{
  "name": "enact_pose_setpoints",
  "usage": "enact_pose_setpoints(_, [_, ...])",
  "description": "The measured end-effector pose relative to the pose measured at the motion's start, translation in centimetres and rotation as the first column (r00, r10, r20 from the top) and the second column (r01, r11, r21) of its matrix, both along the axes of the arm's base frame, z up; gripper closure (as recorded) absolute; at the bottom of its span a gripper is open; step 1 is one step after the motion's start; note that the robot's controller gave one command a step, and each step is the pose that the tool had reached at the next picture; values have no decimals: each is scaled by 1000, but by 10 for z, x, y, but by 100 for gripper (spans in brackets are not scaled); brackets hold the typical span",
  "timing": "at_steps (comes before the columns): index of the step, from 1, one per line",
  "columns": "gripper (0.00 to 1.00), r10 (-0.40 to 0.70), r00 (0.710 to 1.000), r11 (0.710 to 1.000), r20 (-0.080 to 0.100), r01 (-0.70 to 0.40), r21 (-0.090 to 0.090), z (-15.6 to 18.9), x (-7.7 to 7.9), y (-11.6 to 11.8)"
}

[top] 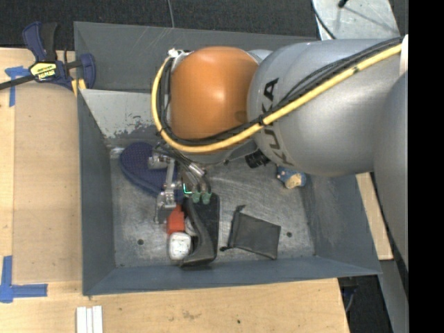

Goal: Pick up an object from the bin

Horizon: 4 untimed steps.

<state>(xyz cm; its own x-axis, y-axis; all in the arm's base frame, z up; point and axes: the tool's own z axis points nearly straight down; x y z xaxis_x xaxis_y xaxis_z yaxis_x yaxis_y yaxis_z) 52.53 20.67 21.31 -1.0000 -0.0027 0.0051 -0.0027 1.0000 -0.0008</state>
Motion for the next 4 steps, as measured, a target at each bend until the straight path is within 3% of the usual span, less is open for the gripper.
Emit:
enact_pose_setpoints(1, [0, -141, 990, 990, 14, 141, 16, -138, 52, -51])
enact_pose_setpoints(2, [0, -300, 954, 954, 22, 300, 11, -135, 42, -33])
enact_pose_setpoints(3, [0, -299, 954, 954, 13, 299, 7, -130, 46, -33])
enact_pose_setpoints(4, [0, -365, 931, 931, 17, 365, 6, -136, 46, -25])
